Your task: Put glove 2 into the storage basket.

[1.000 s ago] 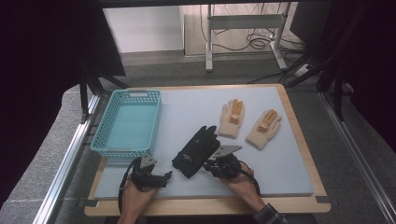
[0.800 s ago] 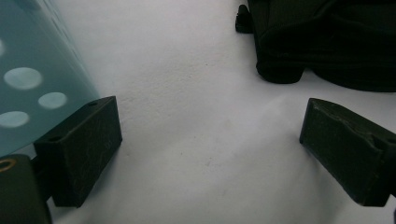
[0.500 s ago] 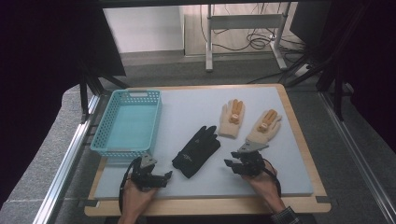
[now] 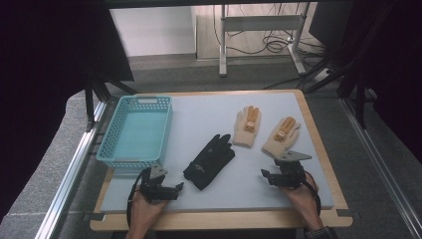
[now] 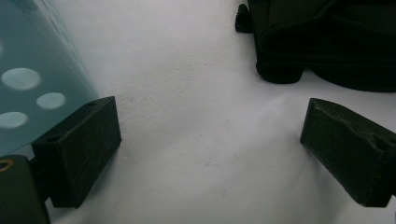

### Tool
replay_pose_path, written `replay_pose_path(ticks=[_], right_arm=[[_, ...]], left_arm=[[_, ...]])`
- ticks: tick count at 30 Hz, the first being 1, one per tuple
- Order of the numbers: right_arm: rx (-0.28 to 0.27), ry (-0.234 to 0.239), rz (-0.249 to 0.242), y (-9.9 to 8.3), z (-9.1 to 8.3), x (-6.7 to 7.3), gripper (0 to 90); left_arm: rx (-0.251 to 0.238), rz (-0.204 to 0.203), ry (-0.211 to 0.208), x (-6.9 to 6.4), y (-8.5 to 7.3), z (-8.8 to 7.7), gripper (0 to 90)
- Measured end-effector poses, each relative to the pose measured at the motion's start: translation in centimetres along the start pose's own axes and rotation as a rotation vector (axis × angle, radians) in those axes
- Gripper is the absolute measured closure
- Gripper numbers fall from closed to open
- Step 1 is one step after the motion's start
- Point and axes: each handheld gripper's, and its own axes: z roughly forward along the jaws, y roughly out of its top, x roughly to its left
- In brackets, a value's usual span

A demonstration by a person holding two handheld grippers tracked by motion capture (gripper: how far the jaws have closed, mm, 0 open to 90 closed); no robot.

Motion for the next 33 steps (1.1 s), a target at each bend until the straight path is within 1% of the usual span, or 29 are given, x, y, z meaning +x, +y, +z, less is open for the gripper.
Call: replay_pose_path(ticks=[3, 5, 9, 20, 22, 23, 24, 25, 27, 30, 33], right_arm=[[0.022, -0.024, -0.005, -0.5, 0.2, -0.5, 27.2], [0.015, -0.021, -0.006, -0.8, 0.3, -0.6, 26.0], [0.018, -0.021, -0.015, -0.8, 0.4, -0.5, 24.1], [0.019, -0.036, -0.011, -0.8, 0.4, -0.4, 21.3], [0.019, -0.038, -0.01, -0.8, 0.4, -0.4, 21.0], [0.019, -0.038, -0.01, -0.8, 0.4, -0.4, 20.9], [0.019, -0.038, -0.01, -0.8, 0.4, -0.4, 20.8], [0.019, -0.038, -0.01, -0.8, 0.4, -0.4, 20.8], [0.019, -0.038, -0.01, -0.8, 0.4, -0.4, 20.8], [0.019, -0.038, -0.009, -0.8, 0.4, -0.4, 20.8], [0.018, -0.038, -0.008, -0.8, 0.4, -0.4, 20.8]], left_arm=[[-0.001, -0.001, -0.002, 0.0, 0.0, 0.0, 5.0], [0.001, -0.001, -0.003, 0.0, 0.0, 0.0, 4.9], [0.003, 0.002, -0.005, 0.0, 0.0, 0.0, 4.8], [0.012, 0.017, -0.024, 0.2, 0.1, -0.2, 5.5], [0.018, 0.009, -0.039, 0.3, 0.2, -0.4, 5.4], [0.015, 0.002, -0.055, 0.3, 0.2, -0.5, 5.7], [0.015, 0.002, -0.055, 0.3, 0.2, -0.5, 5.9], [0.011, -0.005, -0.08, 0.2, 0.3, -0.7, 5.9], [0.01, -0.01, -0.09, 0.1, 0.5, -1.0, 5.9], [0.009, -0.009, -0.1, 0.0, 0.8, -1.2, 5.9], [0.002, 0.011, -0.118, -0.4, 1.9, -1.5, 5.8]])
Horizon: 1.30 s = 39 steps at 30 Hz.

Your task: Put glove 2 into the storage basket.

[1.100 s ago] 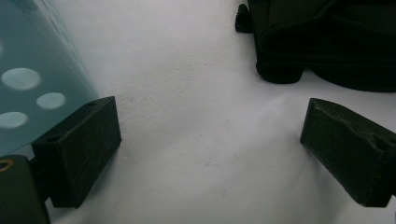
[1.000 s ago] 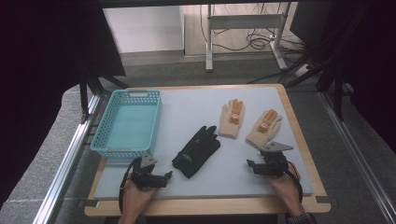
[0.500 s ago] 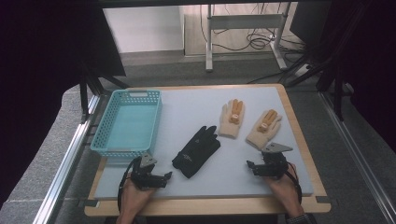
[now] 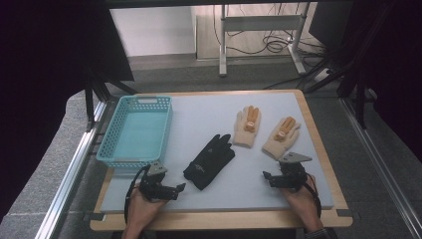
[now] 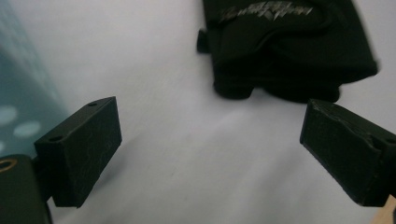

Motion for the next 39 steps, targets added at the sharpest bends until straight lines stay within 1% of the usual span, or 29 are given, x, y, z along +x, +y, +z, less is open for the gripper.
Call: replay_pose_path(ticks=[1, 4, 5, 6, 7, 9, 10, 12, 13, 14, 15, 16, 17, 19, 20, 23, 24, 25, 26, 27, 28, 29, 30, 33, 34, 35, 37, 38, 39], right_arm=[[0.0, 0.001, 0.0, 0.0, 0.0, 0.0, 20.8], [0.0, 0.0, -0.001, 0.0, 0.0, 0.0, 20.8], [0.0, 0.0, -0.001, 0.0, 0.0, 0.0, 20.8], [0.0, 0.001, -0.001, 0.0, 0.0, 0.0, 20.8], [0.0, 0.001, 0.0, 0.0, 0.0, 0.0, 20.8], [0.0, 0.001, 0.0, 0.0, 0.0, 0.0, 20.8], [0.0, 0.001, 0.0, 0.0, 0.0, 0.0, 20.8], [0.0, 0.001, 0.0, 0.0, 0.0, 0.0, 20.8], [0.0, 0.001, 0.0, 0.0, 0.0, 0.0, 20.8], [0.0, 0.001, 0.0, 0.0, 0.0, 0.0, 20.8], [0.0, 0.001, 0.0, 0.0, 0.0, 0.0, 20.8], [0.0, 0.001, 0.0, 0.0, 0.0, 0.0, 20.8], [0.0, 0.001, 0.0, 0.0, 0.0, 0.0, 20.8], [0.0, 0.001, 0.0, 0.0, 0.0, 0.0, 20.8], [0.0, 0.001, 0.0, 0.0, 0.0, 0.0, 20.8], [0.0, 0.001, 0.0, 0.0, 0.0, 0.0, 20.8], [0.0, 0.001, 0.0, 0.0, 0.0, 0.0, 20.8], [0.0, 0.002, 0.0, 0.0, 0.0, 0.0, 20.8], [0.0, 0.002, 0.001, 0.0, 0.0, 0.0, 20.7], [0.0, 0.002, 0.001, 0.0, 0.0, 0.0, 20.7], [0.0, 0.002, 0.0, 0.0, 0.0, 0.0, 20.7], [0.0, 0.002, 0.0, 0.0, 0.0, 0.0, 20.7], [0.0, 0.002, 0.001, 0.0, 0.0, 0.0, 20.7], [0.0, 0.002, 0.001, 0.0, 0.0, 0.0, 20.7], [0.0, 0.002, 0.001, 0.0, 0.0, 0.0, 20.7], [0.0, 0.002, 0.001, 0.0, 0.0, 0.0, 20.7], [0.0, 0.002, 0.0, 0.0, 0.0, 0.0, 20.6], [0.0, 0.002, 0.0, 0.0, 0.0, 0.0, 20.6], [0.0, 0.002, 0.0, 0.0, 0.0, 0.0, 20.6]], left_arm=[[-0.003, 0.002, -0.006, -0.2, 0.4, -0.1, 5.8], [-0.006, 0.023, -0.017, -0.6, 1.6, -0.1, 5.5], [-0.006, 0.023, -0.017, -0.6, 1.6, -0.1, 5.5], [-0.007, 0.027, -0.023, -0.8, 2.1, 0.0, 5.5], [-0.006, 0.036, -0.032, -1.1, 2.8, 0.2, 5.2], [-0.007, 0.048, -0.04, -1.3, 3.6, 0.4, 5.1], [-0.007, 0.048, -0.04, -1.3, 3.6, 0.4, 4.9], [0.001, 0.055, -0.053, -1.7, 4.8, 1.0, 4.3], [0.005, 0.055, -0.056, -1.8, 5.2, 1.3, 4.2], [0.005, 0.055, -0.056, -1.8, 5.2, 1.3, 4.1], [0.014, 0.056, -0.066, -2.0, 6.0, 1.9, 3.9], [0.017, 0.058, -0.071, -2.1, 6.3, 2.2, 3.8], [0.017, 0.058, -0.071, -2.1, 6.3, 2.2, 3.4], [0.025, 0.063, -0.085, -2.3, 7.1, 3.0, 3.2], [0.033, 0.066, -0.094, -2.5, 7.8, 3.7, 3.0], [0.046, 0.074, -0.107, -2.8, 8.8, 5.0, 2.7], [0.046, 0.074, -0.107, -2.8, 8.8, 5.0, 2.5], [0.057, 0.085, -0.112, -3.0, 9.4, 5.9, 2.1], [0.063, 0.092, -0.112, -3.1, 9.7, 6.3, 1.7], [0.063, 0.092, -0.112, -3.1, 9.7, 6.3, 1.1], [0.074, 0.099, -0.112, -3.2, 10.2, 7.2, 0.6], [0.074, 0.099, -0.112, -3.2, 10.2, 7.2, 0.3], [0.088, 0.106, -0.107, -3.4, 10.6, 7.9, 0.0], [0.117, 0.128, -0.067, -3.5, 10.9, 9.0, 0.0], [0.128, 0.13, -0.061, -3.4, 11.0, 9.3, 0.0], [0.133, 0.12, -0.058, -3.3, 11.1, 9.7, 0.0], [0.153, 0.117, -0.061, -3.1, 11.1, 10.2, 0.0], [0.167, 0.119, -0.053, -3.0, 11.1, 10.5, 0.0], [0.185, 0.122, -0.055, -2.9, 11.1, 10.8, 0.0]])
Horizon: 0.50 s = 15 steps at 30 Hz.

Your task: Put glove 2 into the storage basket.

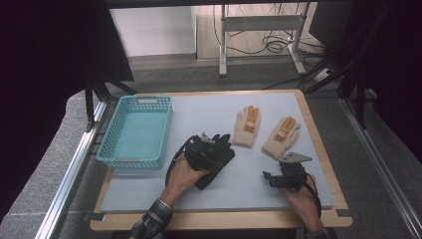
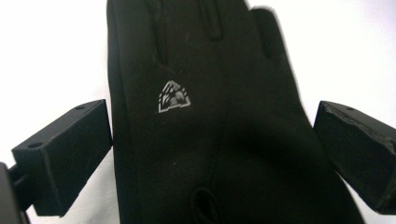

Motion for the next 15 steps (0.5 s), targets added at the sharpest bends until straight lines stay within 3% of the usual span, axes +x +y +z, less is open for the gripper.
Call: replay_pose_path(ticks=[4, 11, 15], right_arm=[[0.0, 0.0, 0.0, 0.0, 0.0, 0.0, 20.6], [0.0, 0.0, 0.0, 0.0, 0.0, 0.0, 20.6], [0.0, -0.001, 0.0, 0.0, 0.0, 0.0, 20.6]], left_arm=[[0.029, -0.005, -0.01, 0.0, -0.1, 0.6, 0.0], [0.071, 0.042, 0.02, -1.0, -0.4, 1.0, 0.0], [0.076, -0.007, 0.017, -0.3, -0.4, 1.0, 0.0]])
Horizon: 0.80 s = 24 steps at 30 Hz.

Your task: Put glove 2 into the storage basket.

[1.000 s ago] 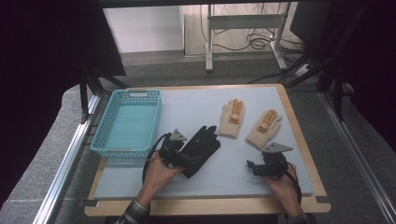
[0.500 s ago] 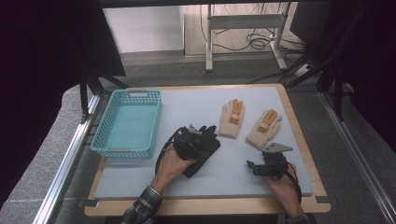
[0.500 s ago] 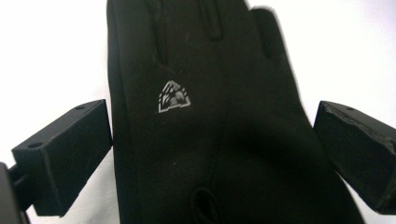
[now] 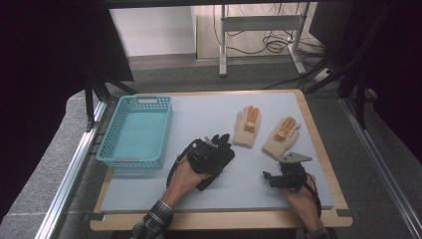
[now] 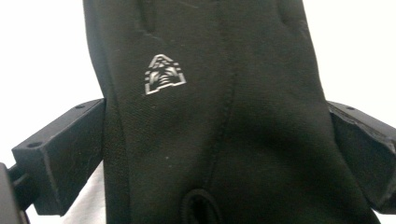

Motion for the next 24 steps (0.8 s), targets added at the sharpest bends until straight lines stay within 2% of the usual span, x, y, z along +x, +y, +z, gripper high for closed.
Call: replay_pose_path(ticks=[5, 9, 11, 12, 14, 15, 17, 18, 19, 22, 24], right_arm=[[0.0, 0.0, 0.0, 0.0, 0.0, 0.0, 20.6], [0.0, 0.0, 0.0, 0.0, 0.0, 0.0, 20.6], [0.0, 0.0, 0.0, 0.0, 0.0, 0.0, 20.6], [0.0, 0.0, 0.0, 0.0, 0.0, 0.0, 20.6], [0.0, 0.0, 0.0, 0.0, 0.0, 0.0, 20.6], [0.0, 0.0, -0.001, 0.0, 0.0, 0.0, 20.6], [0.0, 0.0, -0.001, 0.0, 0.0, 0.0, 20.6], [0.0, 0.0, -0.001, 0.0, 0.0, 0.0, 20.6], [0.001, -0.001, -0.001, 0.0, 0.0, 0.0, 20.6], [0.001, 0.0, -0.001, 0.0, 0.0, 0.0, 20.6], [0.0, 0.0, -0.001, 0.0, 0.0, 0.0, 20.6]], left_arm=[[0.004, -0.002, 0.01, -0.2, 0.0, -0.1, 1.1], [0.011, 0.004, 0.005, -0.6, 0.0, -0.5, 8.9], [0.015, 0.005, 0.003, -0.7, 0.1, -0.6, 16.1], [0.019, 0.013, 0.007, -1.0, 0.2, -0.7, 16.1], [0.028, 0.026, 0.013, -1.5, 0.4, -1.1, 26.9], [0.029, 0.038, 0.008, -1.7, 0.5, -1.2, 41.8], [0.029, 0.044, 0.001, -1.8, 0.6, -1.3, 54.6], [0.023, 0.047, -0.007, -1.7, 0.5, -1.4, 54.6], [0.017, 0.047, -0.017, -1.6, 0.5, -1.4, 63.1], [0.001, 0.039, -0.035, -1.3, 0.3, -1.5, 67.3], [-0.007, 0.043, -0.029, -1.3, 0.4, -1.7, 68.2]])
